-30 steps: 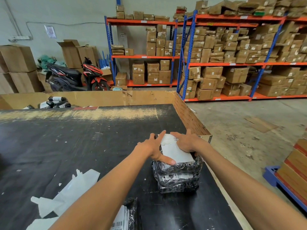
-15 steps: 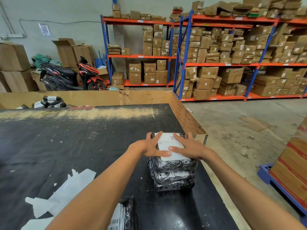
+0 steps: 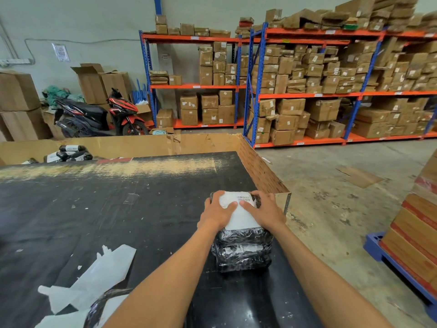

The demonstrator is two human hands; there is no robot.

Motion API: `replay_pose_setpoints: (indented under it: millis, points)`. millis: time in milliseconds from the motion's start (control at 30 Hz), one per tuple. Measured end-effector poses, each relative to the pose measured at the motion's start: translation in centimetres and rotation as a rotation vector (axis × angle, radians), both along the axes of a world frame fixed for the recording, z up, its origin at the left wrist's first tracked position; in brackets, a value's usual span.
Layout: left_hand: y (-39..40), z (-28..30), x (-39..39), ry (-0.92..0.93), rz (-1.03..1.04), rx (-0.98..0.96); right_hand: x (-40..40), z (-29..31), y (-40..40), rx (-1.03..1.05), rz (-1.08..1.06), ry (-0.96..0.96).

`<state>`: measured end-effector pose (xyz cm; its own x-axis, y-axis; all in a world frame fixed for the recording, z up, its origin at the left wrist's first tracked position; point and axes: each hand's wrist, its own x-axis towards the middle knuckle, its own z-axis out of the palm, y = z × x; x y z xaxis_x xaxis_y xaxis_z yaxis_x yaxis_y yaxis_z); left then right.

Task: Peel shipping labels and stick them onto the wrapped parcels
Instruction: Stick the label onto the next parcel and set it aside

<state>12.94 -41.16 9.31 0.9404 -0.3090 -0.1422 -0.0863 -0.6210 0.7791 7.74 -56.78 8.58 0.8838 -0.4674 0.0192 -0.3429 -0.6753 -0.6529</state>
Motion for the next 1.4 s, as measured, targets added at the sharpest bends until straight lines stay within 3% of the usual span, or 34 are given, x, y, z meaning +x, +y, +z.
replay_pose_setpoints:
  millis: [133,267,367,433,533,633,833,1033,1267,1400]
  points:
    - [-0.6,-0.3,-0.5,-0.063,0.115,-0.022,0.6,-0.5,0.7,0.004,-0.156,-0.116]
    - [-0.4,-0.2,-0.7,-0.062,0.093,-0.109,0.7,-1.4,0.8,-0.01,-0.214,-0.212]
    - [0.2,0.4,-0.9,0.121,0.102,-0.24,0.5,-1.6,0.8,0.039,-0.266,-0.234]
    - [0.5,0.6,-1.3,0.254,0.097,-0.18,0.1,-1.9,0.6,0.11,-0.285,-0.209]
    - [0.6,1.0,-2.4,0.29,0.106,-0.076,-1.2,-2.4,0.4,0.391,-0.242,-0.146]
    - [0.5,1.1,-3.6,0.291,0.186,-0.194,-2.5,-2.4,0.4,0.467,-0.099,-0.143]
    - [0.4,2.8,-6.0,0.106,0.216,-0.246,-3.9,-1.3,0.2,0.689,-0.009,-0.372]
    - [0.8,5.4,-10.1,0.008,0.245,-0.353,-6.9,0.9,1.6,0.65,-0.037,-0.506]
    - [0.6,5.1,-17.7,0.179,0.319,-0.245,-14.3,0.6,1.5,0.622,-0.045,-0.361]
    - [1.1,3.2,-22.1,0.217,0.243,-0.256,-19.1,0.0,1.7,0.567,-0.056,-0.267]
